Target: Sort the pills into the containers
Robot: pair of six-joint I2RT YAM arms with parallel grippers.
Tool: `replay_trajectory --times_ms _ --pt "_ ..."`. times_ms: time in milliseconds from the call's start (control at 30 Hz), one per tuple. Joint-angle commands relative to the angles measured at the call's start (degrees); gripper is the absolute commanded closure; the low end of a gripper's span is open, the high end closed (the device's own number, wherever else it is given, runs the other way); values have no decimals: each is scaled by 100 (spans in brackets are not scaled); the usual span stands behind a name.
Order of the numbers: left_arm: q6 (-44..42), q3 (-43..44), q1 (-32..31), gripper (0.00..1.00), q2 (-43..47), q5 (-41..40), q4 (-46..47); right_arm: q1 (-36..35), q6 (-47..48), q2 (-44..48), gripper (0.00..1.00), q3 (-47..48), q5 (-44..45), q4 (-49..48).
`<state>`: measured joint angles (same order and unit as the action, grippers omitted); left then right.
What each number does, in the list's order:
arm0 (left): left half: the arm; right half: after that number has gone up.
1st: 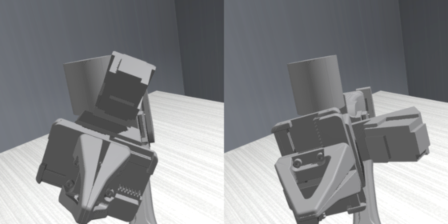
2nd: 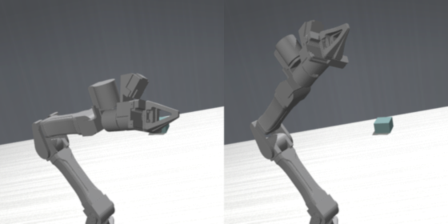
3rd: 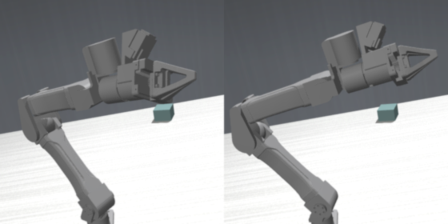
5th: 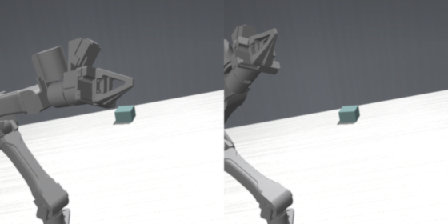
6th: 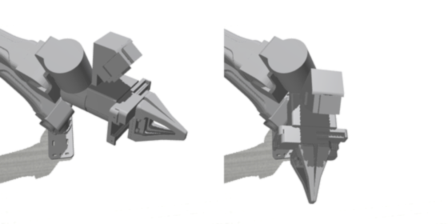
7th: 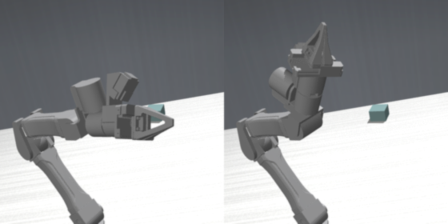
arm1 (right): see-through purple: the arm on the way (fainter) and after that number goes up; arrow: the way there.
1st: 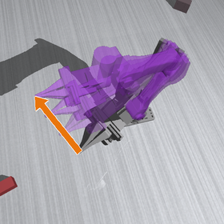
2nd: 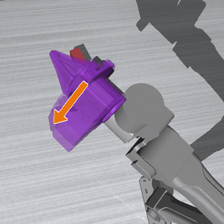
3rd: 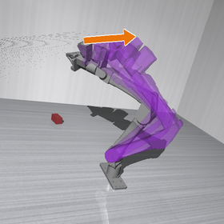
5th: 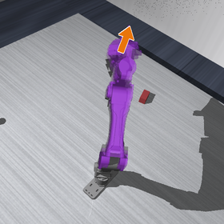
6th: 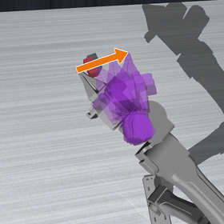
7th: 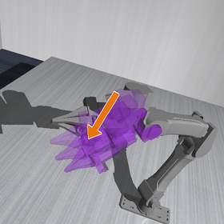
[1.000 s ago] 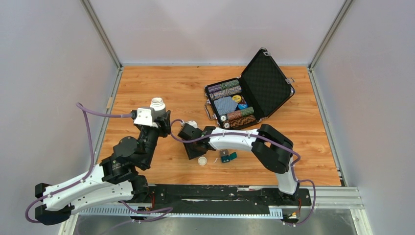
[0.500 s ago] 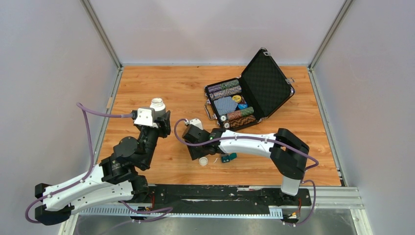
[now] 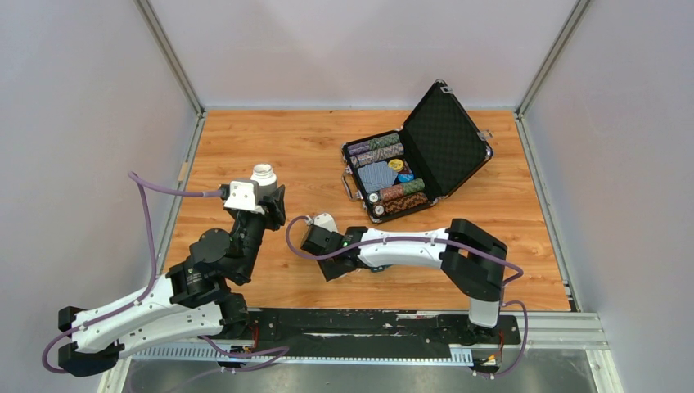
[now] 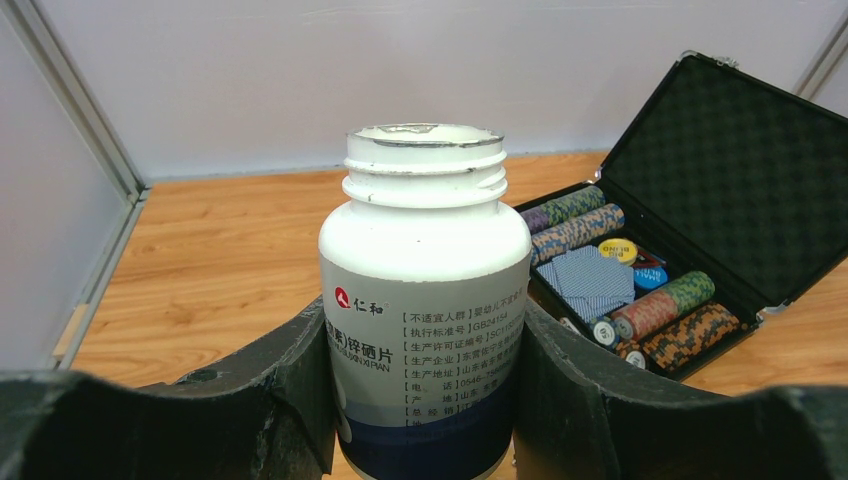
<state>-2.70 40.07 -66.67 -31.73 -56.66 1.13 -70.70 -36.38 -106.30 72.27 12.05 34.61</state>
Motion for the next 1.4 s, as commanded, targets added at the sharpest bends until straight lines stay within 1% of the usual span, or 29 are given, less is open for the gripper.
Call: replay_trajectory --times_ms 0,100,133,167,267,300,367,467,500,567,600,633,667,733,867,1000,1200,1300,1367 --pt "77 146 -12 100 -19 -55 291 3 -84 -198 68 46 158 34" --pt "77 149 -12 100 -18 -55 292 3 -51 -332 72 79 150 22" --pt "77 145 -17 100 -18 -51 290 3 -32 -360 74 97 160 20" --pt "77 142 -14 100 -18 -54 291 3 -35 -384 79 110 175 19" --pt "77 141 -17 100 -18 -60 282 16 -10 -354 99 129 172 -32" --pt "77 145 -14 100 -18 -62 283 31 15 -330 100 125 151 -75" --pt "77 149 -13 100 -18 -64 272 143 86 -192 100 59 -77 -244" --pt "77 150 -12 100 -18 -62 265 450 245 109 100 -222 -959 -820" --pt "77 154 -12 100 -18 -63 265 584 296 217 100 -335 -1387 -1045" --pt "77 162 -12 100 -11 -63 259 900 366 363 100 -542 -2508 -1535" --pt "77 166 -12 100 -10 -59 257 1095 376 387 100 -645 -2858 -1791" --pt "77 162 -12 100 -14 -57 261 1274 376 374 100 -746 -3653 -2126" --pt "68 155 -12 100 -16 -62 286 1461 326 317 100 -817 -4148 -2433" --pt "40 147 -12 100 -35 -68 333 1734 245 131 100 -827 -4969 -2823" --pt "8 150 -12 100 -106 -104 336 2055 -9 -290 100 -677 -6054 -3381" --pt "0 150 -12 100 -127 -121 339 2217 -491 -872 100 -455 -6859 -3952" --pt "-11 150 -12 100 -128 -146 316 2251 -973 -1357 100 -329 -7284 -4457" --pt "-7 154 -12 100 -124 -152 310 2339 -1487 -1573 100 -436 -7671 -5122" --pt "-3 153 -12 100 -131 -148 307 2389 -1674 -1747 100 -437 -7804 -5338"
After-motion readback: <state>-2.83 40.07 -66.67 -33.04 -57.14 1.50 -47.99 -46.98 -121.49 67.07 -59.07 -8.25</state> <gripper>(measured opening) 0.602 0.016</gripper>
